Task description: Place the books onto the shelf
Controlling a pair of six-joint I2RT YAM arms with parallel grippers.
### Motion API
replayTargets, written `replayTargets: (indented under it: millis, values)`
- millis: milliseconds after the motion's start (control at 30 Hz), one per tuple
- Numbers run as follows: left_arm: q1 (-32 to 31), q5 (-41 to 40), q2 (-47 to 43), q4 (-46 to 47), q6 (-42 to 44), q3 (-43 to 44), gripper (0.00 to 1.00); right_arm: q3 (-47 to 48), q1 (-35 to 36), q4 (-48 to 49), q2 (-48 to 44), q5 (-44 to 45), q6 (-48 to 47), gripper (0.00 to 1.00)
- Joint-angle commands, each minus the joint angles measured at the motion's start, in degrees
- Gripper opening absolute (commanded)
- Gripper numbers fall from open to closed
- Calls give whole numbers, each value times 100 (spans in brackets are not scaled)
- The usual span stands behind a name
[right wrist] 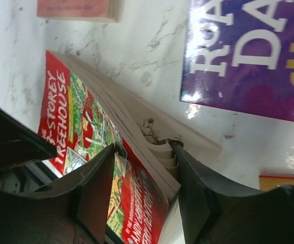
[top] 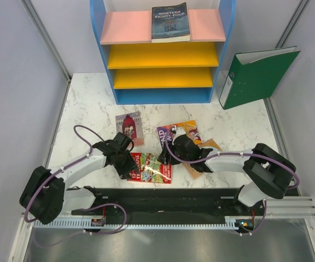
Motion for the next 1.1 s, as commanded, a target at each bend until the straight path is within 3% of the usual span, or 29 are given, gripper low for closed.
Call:
replayTargets:
  millis: [0,100,200,233,300,400,500,700,867,1067]
  values:
    - [-43,-403,568,359,452,231,50,132,60,661,61,-912,-176,57]
    - [-43,-438,744,341,523,399,50,158,60,837,131,-1290,-247,57]
    - [-43,-491,763,306,619,522,50,246,51,934,245,-1607,-334,33]
    - [-43,-517,667,280,733,609,49,273,51,873,289,-1616,-334,10]
    - [-43,-736,482,26,804,715,49,316,42,829,290,-1529,-334,0]
    - [-43,-1132,-62,-386,962,1057,50,343,-28,679,176,-1195,-247,0]
    - [-43,-1361,-818,-485,989,1163,59,282,-168,609,-61,-836,7,0]
    - [-43,-1371,-2119,-328,655,857,69,-122,-301,811,-975,210,746,0]
    - [-60,-870,-2498,234,207,329,71,-254,-301,644,-1880,1370,1264,0]
    - [-411,-843,-1964,1296,-39,-32,75,-649,-301,266,-2742,2670,1941,0]
